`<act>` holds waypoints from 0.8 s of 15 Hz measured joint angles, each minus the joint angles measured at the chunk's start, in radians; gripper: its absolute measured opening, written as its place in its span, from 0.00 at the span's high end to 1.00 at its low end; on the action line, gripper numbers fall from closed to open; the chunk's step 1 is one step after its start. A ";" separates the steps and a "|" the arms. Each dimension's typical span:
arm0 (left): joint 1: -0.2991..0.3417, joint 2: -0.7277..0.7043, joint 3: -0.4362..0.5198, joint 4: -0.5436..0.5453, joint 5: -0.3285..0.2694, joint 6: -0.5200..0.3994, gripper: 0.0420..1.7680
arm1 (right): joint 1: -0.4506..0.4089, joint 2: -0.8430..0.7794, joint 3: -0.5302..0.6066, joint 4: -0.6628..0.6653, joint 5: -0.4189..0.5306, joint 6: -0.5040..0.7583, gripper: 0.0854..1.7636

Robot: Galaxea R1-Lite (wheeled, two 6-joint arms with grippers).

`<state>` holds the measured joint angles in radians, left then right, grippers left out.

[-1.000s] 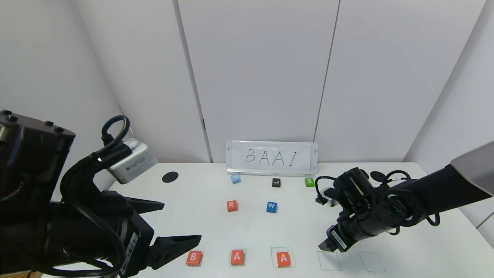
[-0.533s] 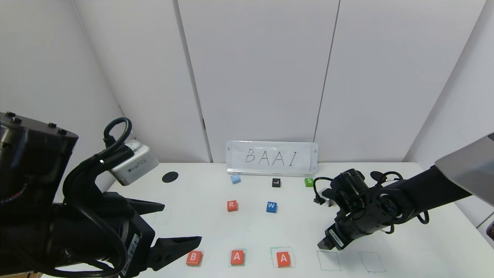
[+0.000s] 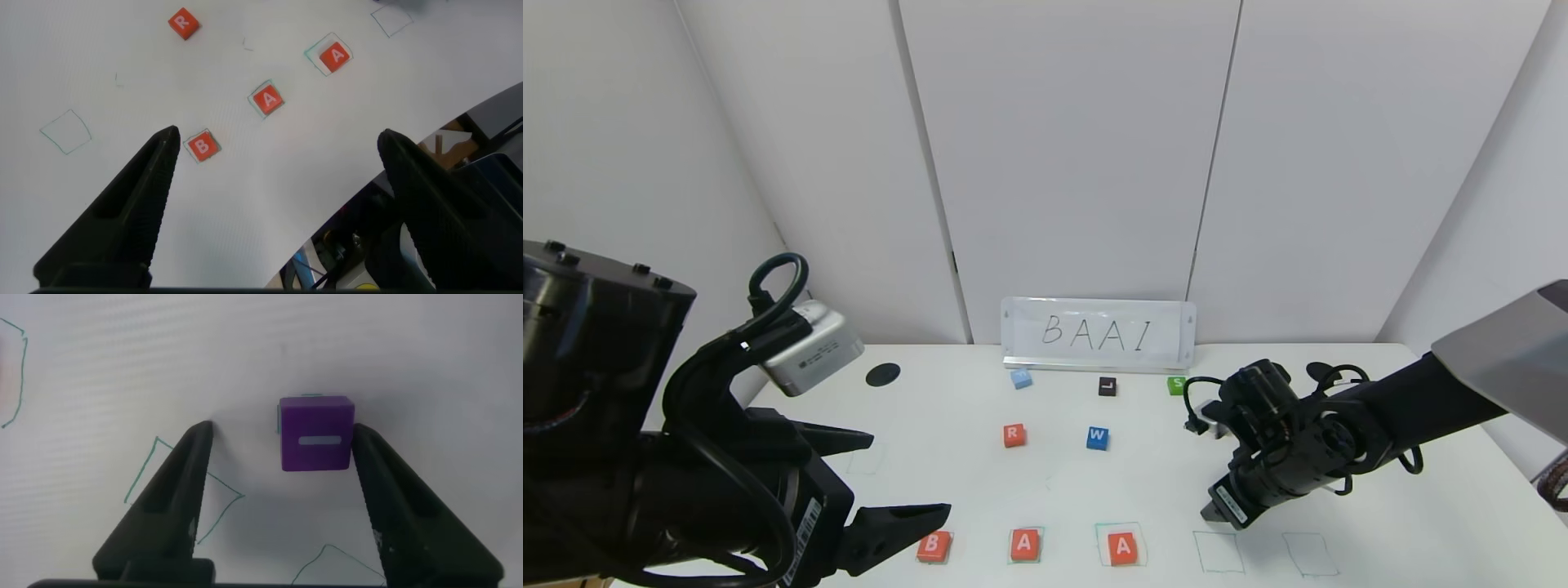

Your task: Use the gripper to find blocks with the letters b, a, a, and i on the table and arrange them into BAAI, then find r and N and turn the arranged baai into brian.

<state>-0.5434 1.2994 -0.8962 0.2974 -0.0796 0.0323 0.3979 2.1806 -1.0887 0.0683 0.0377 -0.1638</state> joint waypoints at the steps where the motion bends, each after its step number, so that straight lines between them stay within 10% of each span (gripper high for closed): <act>1: 0.000 0.001 0.000 0.000 0.000 0.000 0.03 | 0.001 0.000 0.001 0.000 0.000 0.000 0.41; 5: -0.001 0.004 0.003 0.000 0.000 0.000 0.03 | 0.002 -0.006 0.005 0.002 0.000 0.000 0.73; 12: -0.001 0.004 0.008 0.000 0.000 0.006 0.03 | 0.009 -0.021 0.012 0.009 0.000 -0.001 0.73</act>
<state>-0.5445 1.3036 -0.8885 0.2974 -0.0798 0.0385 0.4070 2.1600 -1.0770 0.0772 0.0377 -0.1647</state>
